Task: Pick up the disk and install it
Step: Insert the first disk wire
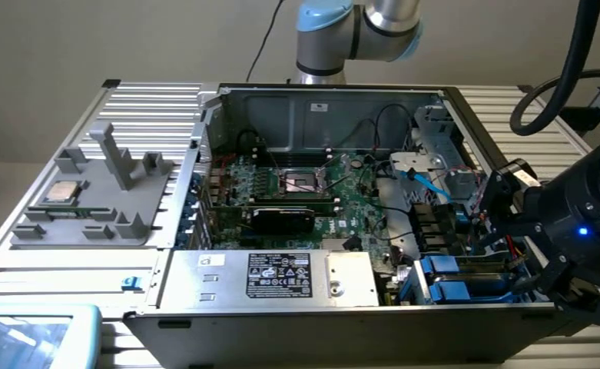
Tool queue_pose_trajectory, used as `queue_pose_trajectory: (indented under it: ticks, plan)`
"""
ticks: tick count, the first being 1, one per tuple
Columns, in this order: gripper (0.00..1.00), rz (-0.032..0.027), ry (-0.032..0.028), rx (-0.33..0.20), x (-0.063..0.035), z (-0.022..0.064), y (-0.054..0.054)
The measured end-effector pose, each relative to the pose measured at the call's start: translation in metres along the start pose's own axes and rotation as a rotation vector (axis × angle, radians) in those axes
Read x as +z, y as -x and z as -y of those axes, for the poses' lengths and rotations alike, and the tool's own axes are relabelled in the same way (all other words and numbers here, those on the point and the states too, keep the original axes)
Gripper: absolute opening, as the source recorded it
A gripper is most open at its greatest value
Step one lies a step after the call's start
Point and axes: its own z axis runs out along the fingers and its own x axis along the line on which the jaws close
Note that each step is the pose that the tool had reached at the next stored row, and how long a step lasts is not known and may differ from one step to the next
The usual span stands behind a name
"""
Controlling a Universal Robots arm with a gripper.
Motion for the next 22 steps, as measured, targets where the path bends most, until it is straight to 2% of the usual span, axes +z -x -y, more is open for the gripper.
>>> queue_pose_trajectory:
  ticks: [6, 9, 12, 15, 17, 19, 21, 22]
  plan:
    - [0.56, 0.0003, 0.0013, -0.001, 0.0034, 0.0002, 0.0012]
    - [0.56, 0.0059, 0.004, -0.003, 0.0042, 0.0003, 0.0014]
    - [0.56, 0.0067, 0.0048, -0.003, 0.0048, 0.0004, 0.0016]
    - [0.56, 0.0104, 0.0142, -0.006, 0.0064, 0.0008, 0.002]
    - [0.56, 0.0143, 0.0241, -0.009, 0.0076, 0.001, 0.0024]
    - [0.56, 0.021, 0.037, -0.014, 0.0087, 0.0013, 0.0027]
    - [0.56, 0.0282, 0.0449, -0.018, 0.0094, 0.0014, 0.0028]
    - [0.56, 0.0325, 0.0471, -0.019, 0.0097, 0.0014, 0.0029]
